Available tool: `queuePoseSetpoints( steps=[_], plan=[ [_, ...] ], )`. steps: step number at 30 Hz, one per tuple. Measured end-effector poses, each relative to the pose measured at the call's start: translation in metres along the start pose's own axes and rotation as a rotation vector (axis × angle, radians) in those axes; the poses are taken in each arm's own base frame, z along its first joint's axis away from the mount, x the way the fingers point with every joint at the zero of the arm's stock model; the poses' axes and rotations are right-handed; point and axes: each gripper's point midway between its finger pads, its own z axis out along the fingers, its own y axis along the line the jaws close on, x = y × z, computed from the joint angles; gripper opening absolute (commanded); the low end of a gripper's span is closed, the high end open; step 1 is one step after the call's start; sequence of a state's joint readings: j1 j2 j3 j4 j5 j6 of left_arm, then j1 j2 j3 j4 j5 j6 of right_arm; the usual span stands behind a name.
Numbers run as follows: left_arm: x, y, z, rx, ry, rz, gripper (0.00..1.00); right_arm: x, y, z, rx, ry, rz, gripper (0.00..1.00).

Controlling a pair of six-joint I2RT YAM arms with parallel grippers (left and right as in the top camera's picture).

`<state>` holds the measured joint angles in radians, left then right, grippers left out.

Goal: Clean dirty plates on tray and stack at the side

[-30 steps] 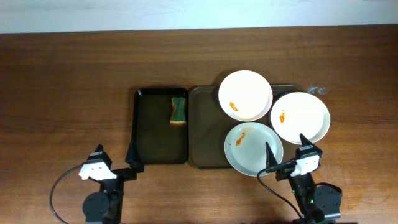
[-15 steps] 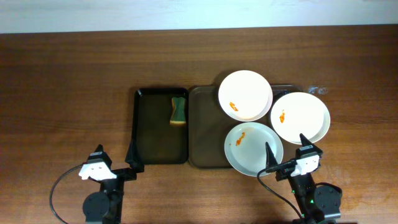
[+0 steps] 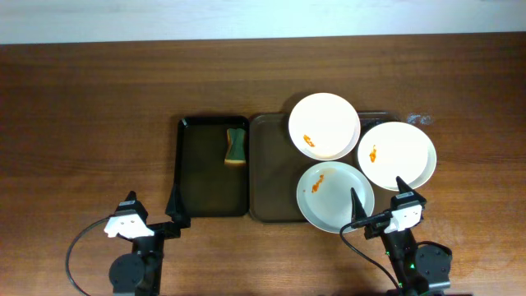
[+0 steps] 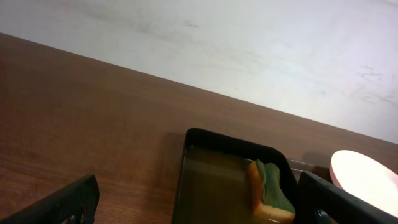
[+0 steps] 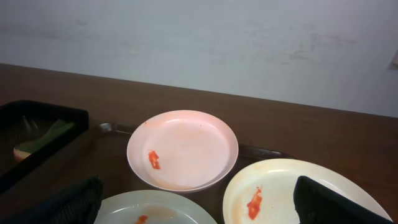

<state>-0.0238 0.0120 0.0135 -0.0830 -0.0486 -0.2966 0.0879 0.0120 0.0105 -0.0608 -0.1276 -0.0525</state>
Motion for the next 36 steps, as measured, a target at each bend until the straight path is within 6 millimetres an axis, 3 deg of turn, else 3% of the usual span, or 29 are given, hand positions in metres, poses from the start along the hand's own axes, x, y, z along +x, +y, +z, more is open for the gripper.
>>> queuePoseSetpoints(
  steps=[23, 29, 33, 35, 36],
  plan=[
    [-0.004, -0.001, 0.000, 0.001, -0.016, -0.001, 1.00, 0.000, 0.000, 0.000, 0.000, 0.000, 0.000, 0.98],
    [-0.014, -0.025, -0.006, 0.121, 0.002, 0.001, 1.00, 0.000, 0.000, 0.000, 0.000, 0.000, 0.000, 0.98],
    [-0.079, -0.054, -0.031, 0.176, 0.023, 0.048, 1.00, 0.001, 0.000, 0.000, 0.000, 0.005, 0.001, 0.98],
    [-0.143, -0.079, -0.045, 0.209, 0.031, 0.111, 1.00, 0.001, 0.000, 0.000, 0.000, 0.006, 0.001, 0.98],
    [-0.156, -0.087, -0.049, 0.222, 0.087, 0.133, 1.00, 0.001, 0.000, 0.000, 0.000, 0.006, 0.001, 0.98]
  ],
)
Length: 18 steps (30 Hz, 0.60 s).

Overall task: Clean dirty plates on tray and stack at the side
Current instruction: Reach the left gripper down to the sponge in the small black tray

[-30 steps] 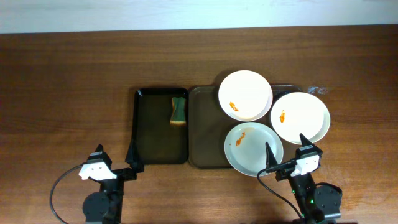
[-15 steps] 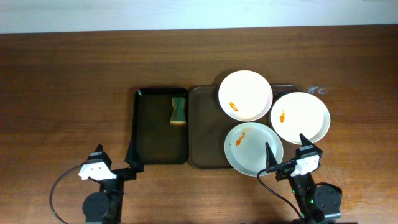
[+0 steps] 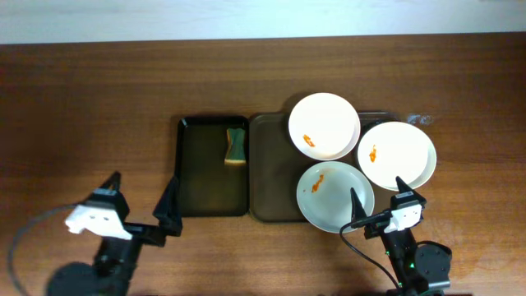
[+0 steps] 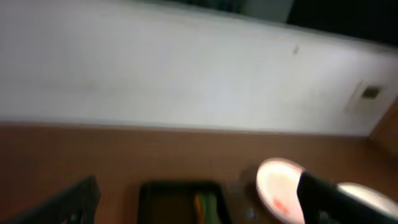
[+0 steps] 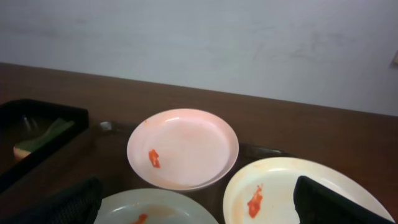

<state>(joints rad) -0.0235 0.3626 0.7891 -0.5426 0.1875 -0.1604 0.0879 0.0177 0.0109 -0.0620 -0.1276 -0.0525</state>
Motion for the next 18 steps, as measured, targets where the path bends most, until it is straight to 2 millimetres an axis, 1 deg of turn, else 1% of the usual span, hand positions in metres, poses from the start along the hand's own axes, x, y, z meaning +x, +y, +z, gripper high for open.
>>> queuePoseSetpoints(
  steps=[1, 2, 3, 4, 6, 7, 8, 9, 10, 11, 12, 14, 16, 17, 18],
  plan=[
    [-0.010, -0.006, 0.001, 0.016, 0.077, 0.013, 1.00, 0.000, 0.000, 0.000, 0.000, 0.000, 0.000, 0.98],
    [-0.018, -0.010, 0.006, 0.026, 0.143, 0.020, 1.00, 0.000, 0.000, 0.000, 0.000, 0.001, 0.000, 0.98],
    [-0.017, -0.011, 0.012, 0.029, 0.269, 0.012, 1.00, 0.000, 0.000, 0.000, 0.000, 0.002, 0.000, 0.98],
    [-0.021, -0.012, 0.032, 0.039, 0.416, 0.001, 1.00, 0.000, 0.000, 0.000, 0.000, 0.001, 0.000, 0.98],
    [-0.006, -0.008, 0.060, 0.042, 0.599, -0.033, 1.00, 0.000, 0.000, 0.000, 0.000, 0.001, 0.000, 0.98],
    [0.001, -0.005, 0.078, 0.047, 0.663, -0.049, 1.00, 0.000, 0.000, 0.000, 0.000, 0.001, 0.000, 0.98],
    [0.013, -0.002, 0.101, 0.057, 0.731, -0.071, 1.00, 0.000, 0.000, 0.000, 0.000, 0.000, 0.000, 0.98],
    [0.027, 0.000, 0.115, 0.068, 0.792, -0.095, 1.00, 0.000, 0.000, 0.000, 0.000, 0.000, 0.000, 0.98],
    [0.049, 0.001, 0.128, 0.089, 0.876, -0.136, 1.00, 0.000, 0.000, 0.000, 0.000, 0.000, 0.000, 0.98],
    [0.067, -0.002, 0.135, 0.119, 0.946, -0.179, 1.00, 0.000, 0.000, 0.000, 0.000, 0.000, 0.000, 0.98],
    [0.083, -0.004, 0.144, 0.150, 1.002, -0.220, 0.96, 0.000, 0.000, 0.000, 0.000, 0.000, 0.000, 0.98],
    [0.118, -0.004, 0.161, 0.184, 1.113, -0.295, 0.77, 0.000, 0.000, 0.000, 0.000, 0.000, 0.000, 0.98],
    [0.142, -0.002, 0.170, 0.189, 1.182, -0.329, 0.70, 0.000, 0.000, 0.000, 0.000, 0.000, 0.000, 0.98],
    [0.151, 0.001, 0.174, 0.182, 1.205, -0.339, 0.69, 0.000, 0.000, 0.000, 0.000, 0.000, 0.000, 0.98],
    [0.160, 0.006, 0.178, 0.167, 1.223, -0.336, 0.65, 0.000, 0.000, 0.000, 0.000, 0.000, 0.000, 0.98]
  ],
)
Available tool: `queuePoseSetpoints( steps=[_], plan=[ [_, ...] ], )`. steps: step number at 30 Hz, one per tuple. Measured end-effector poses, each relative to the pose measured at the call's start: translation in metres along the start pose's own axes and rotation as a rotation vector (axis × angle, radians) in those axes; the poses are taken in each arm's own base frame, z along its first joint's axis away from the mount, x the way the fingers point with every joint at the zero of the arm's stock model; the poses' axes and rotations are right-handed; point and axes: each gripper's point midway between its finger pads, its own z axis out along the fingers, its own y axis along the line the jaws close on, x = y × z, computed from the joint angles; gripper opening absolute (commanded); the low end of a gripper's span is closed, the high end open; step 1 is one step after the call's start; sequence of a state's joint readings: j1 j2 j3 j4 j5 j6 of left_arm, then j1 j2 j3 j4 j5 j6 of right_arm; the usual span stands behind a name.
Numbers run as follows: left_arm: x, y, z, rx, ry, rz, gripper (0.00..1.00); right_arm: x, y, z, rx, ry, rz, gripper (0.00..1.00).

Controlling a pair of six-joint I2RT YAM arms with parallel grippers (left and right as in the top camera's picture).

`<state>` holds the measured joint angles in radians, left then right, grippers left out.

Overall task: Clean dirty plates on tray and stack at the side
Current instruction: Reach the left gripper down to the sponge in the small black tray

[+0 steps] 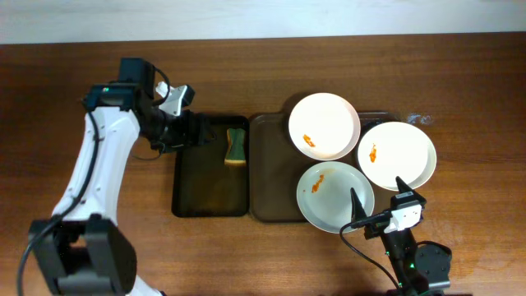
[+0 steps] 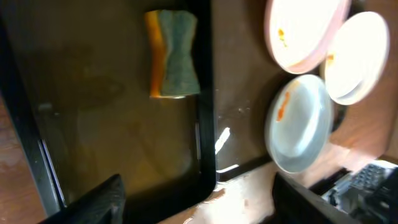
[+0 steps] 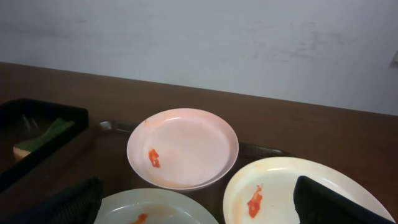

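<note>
Three white plates smeared with red sauce lie on and around the brown tray (image 1: 269, 173): a far one (image 1: 324, 126), a right one (image 1: 396, 154) and a near one (image 1: 334, 197). A yellow-green sponge (image 1: 236, 146) lies at the far right of the black tray (image 1: 205, 193). My left gripper (image 1: 194, 131) hovers open over that tray's far left, just left of the sponge (image 2: 172, 53). Low at the table's front, my right gripper (image 1: 374, 210) stands open, looking at the plates (image 3: 183, 149); nothing sits between its fingers.
The black tray (image 2: 205, 124) holds shallow liquid and sits against the brown tray's left side. The right plate (image 3: 298, 193) overhangs the brown tray's right edge. Bare wooden table (image 1: 82, 82) spreads to the left and far side.
My left arm has moved from the table's front left to above the far left of the black tray, and its camera now looks down at the sponge. The right arm and plates have not moved.
Both arms first rested low at the table's front edge, grippers open. Then the left arm stood raised and turned at the front left. Now it is stretched over the black tray beside the sponge, while the right arm has stayed put.
</note>
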<state>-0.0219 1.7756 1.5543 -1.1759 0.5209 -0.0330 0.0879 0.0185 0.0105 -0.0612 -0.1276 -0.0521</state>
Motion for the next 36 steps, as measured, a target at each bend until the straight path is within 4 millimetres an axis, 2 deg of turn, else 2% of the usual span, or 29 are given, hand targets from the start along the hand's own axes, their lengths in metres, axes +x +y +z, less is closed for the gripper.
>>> queuePoseSetpoints(
  steps=[2, 4, 5, 9, 11, 14, 15, 18, 20, 22, 25, 31, 32, 33, 34, 35, 36],
  plan=[
    [-0.006, 0.011, 0.007, -0.042, -0.007, 0.005, 0.63, 0.000, 0.000, 0.000, 0.000, 0.000, 0.000, 0.98],
    [-0.012, 0.018, 0.007, -0.082, -0.025, 0.012, 0.98, 0.000, 0.000, 0.000, 0.000, 0.000, 0.000, 0.99],
    [-0.014, 0.021, 0.007, -0.101, -0.034, 0.019, 0.98, 0.000, 0.000, 0.000, 0.000, 0.000, 0.000, 0.98],
    [-0.024, 0.021, 0.012, -0.139, -0.067, 0.051, 0.80, 0.000, 0.000, 0.000, 0.000, 0.000, 0.000, 0.98],
    [-0.028, 0.010, 0.019, -0.154, -0.079, 0.096, 0.76, 0.000, 0.000, 0.000, 0.000, 0.000, 0.000, 0.98],
    [-0.031, -0.003, 0.033, -0.230, -0.092, 0.151, 0.64, 0.000, 0.000, 0.000, 0.000, 0.000, 0.000, 0.98],
    [-0.031, -0.006, 0.039, -0.257, -0.095, 0.154, 0.57, 0.000, 0.000, 0.000, 0.000, 0.000, 0.000, 0.98],
    [-0.031, -0.012, 0.058, -0.296, -0.090, 0.165, 0.60, 0.000, 0.000, 0.000, 0.000, 0.000, 0.000, 0.98],
    [-0.027, -0.009, 0.076, -0.311, -0.052, 0.150, 0.62, 0.000, 0.000, 0.000, 0.000, 0.000, 0.000, 0.98],
    [-0.018, 0.000, 0.103, -0.329, 0.017, 0.132, 0.61, 0.000, 0.000, 0.000, 0.000, 0.000, 0.000, 0.98],
    [-0.006, 0.016, 0.131, -0.351, 0.098, 0.106, 0.61, 0.000, 0.000, 0.000, 0.000, 0.000, -0.001, 0.98],
    [-0.002, 0.020, 0.140, -0.356, 0.121, 0.101, 0.61, 0.000, 0.000, 0.000, 0.000, 0.000, 0.000, 0.98],
    [-0.001, 0.021, 0.144, -0.357, 0.127, 0.102, 0.57, 0.000, 0.000, 0.000, 0.000, 0.000, 0.000, 0.98],
    [0.002, 0.023, 0.153, -0.360, 0.148, 0.105, 0.40, 0.000, 0.000, 0.000, 0.000, 0.000, -0.001, 0.98],
    [0.005, 0.024, 0.157, -0.363, 0.160, 0.103, 0.14, 0.000, 0.000, 0.000, 0.000, 0.000, 0.000, 0.98],
    [0.007, 0.024, 0.161, -0.364, 0.170, 0.103, 0.00, 0.000, 0.000, 0.000, 0.000, 0.000, 0.000, 0.98],
    [0.008, 0.025, 0.162, -0.366, 0.173, 0.102, 0.00, 0.000, 0.000, 0.000, 0.000, 0.000, 0.000, 0.98]
  ],
)
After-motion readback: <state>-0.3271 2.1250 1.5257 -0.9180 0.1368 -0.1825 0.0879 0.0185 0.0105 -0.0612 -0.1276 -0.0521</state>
